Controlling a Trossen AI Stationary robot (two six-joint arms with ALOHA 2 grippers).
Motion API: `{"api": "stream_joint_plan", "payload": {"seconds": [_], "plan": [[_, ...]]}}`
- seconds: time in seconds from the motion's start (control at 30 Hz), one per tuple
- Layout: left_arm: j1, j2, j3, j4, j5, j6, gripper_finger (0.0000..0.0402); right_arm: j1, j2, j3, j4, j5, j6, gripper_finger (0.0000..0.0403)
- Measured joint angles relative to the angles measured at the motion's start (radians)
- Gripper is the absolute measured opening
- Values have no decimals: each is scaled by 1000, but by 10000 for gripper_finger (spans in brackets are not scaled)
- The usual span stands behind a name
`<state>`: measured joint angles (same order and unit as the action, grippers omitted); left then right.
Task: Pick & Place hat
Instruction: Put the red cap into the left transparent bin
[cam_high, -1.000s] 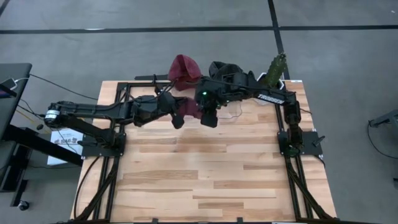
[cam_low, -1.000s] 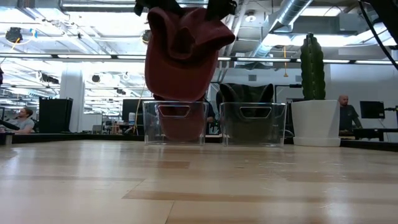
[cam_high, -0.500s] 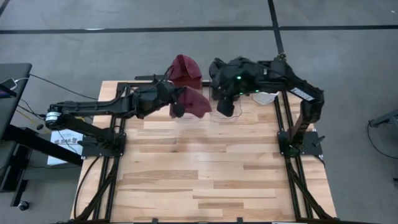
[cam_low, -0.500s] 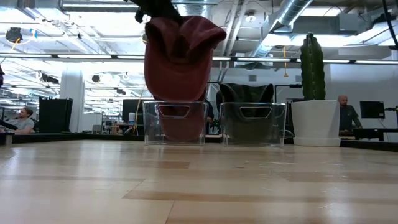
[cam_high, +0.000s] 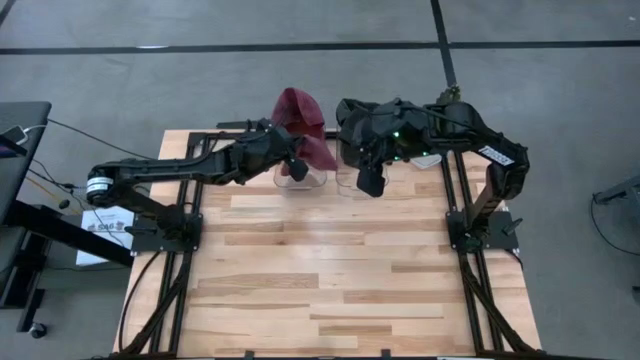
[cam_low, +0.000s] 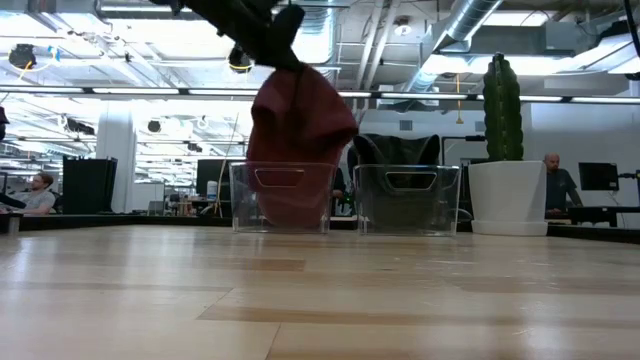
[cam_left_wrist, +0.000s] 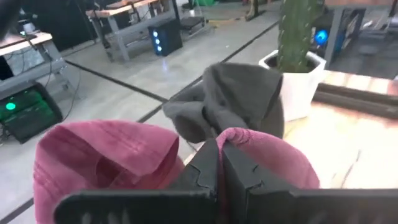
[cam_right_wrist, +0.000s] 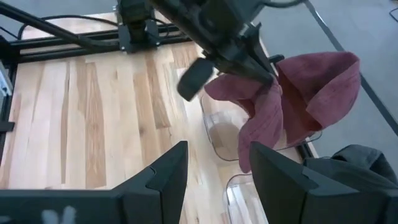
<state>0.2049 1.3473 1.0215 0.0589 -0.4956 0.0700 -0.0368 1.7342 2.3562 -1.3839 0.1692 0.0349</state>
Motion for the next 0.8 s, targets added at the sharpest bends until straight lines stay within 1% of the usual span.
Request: {"api": "stream_joint_plan", "payload": {"seconds": [0.27,0.43,0.6,0.8], "plan": [[36,18,-43,5,1,-26,6,4,5,0,0,3,0,162],[81,17,-88,28,0,-62,7,4,5,0,0,4,0,160],[141,17,-156,109,5,-99,6,4,5,0,4,4,0,161],[211,17,-215,260,73,-113,6,4,5,0,8,18,0,161]]}}
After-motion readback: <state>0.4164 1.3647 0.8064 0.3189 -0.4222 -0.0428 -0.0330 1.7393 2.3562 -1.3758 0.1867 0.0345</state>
